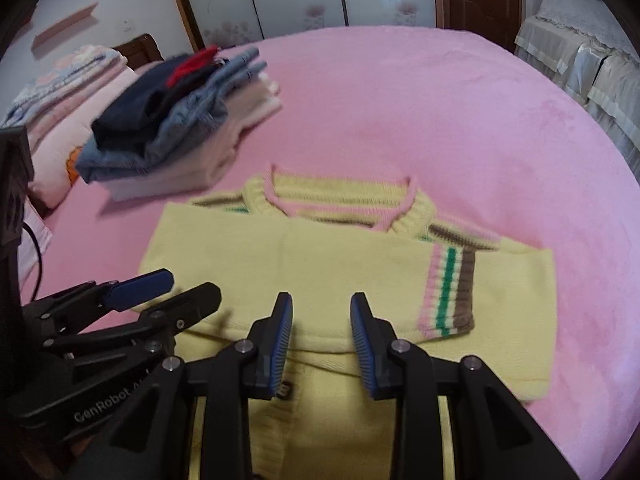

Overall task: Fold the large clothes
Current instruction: 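Lay the sleeve over the first sleeve and open the left gripper, then move the right gripper to the cardigan hem and grasp it, then lift the hem with both grippers and fold it up toward the collar, then lay the folded hem down and open both grippers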

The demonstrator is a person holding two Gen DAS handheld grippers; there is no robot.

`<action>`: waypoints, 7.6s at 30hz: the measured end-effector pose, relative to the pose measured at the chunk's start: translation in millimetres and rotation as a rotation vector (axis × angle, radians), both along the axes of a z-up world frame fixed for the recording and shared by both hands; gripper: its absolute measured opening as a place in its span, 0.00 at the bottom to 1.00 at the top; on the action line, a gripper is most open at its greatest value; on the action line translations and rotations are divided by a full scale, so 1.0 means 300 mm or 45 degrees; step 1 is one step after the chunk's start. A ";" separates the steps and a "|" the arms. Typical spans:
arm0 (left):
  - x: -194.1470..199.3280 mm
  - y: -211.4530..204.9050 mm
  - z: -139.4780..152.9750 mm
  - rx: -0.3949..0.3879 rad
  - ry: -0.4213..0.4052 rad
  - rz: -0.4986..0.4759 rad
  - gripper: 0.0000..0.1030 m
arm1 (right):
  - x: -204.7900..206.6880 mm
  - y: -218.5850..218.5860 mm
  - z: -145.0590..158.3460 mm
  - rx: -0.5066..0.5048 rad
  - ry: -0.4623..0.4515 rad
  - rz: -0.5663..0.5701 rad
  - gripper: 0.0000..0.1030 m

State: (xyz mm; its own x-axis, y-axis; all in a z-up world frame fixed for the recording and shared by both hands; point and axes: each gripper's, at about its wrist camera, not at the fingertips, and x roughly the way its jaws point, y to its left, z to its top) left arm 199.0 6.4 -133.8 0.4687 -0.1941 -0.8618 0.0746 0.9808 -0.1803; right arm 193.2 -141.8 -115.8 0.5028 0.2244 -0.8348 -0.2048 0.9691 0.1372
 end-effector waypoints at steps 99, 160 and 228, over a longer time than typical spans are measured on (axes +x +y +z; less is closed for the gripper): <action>-0.781 0.204 -0.121 -0.135 0.139 0.040 0.66 | -0.759 -0.513 -0.105 0.109 0.087 -0.146 0.54; 0.050 0.342 0.095 -0.355 0.146 0.216 0.63 | -0.020 -0.498 0.156 0.179 0.059 -0.234 0.43; -0.242 0.188 -0.046 0.119 -0.058 0.106 0.47 | -0.245 -0.341 -0.045 -0.008 -0.028 -0.105 0.00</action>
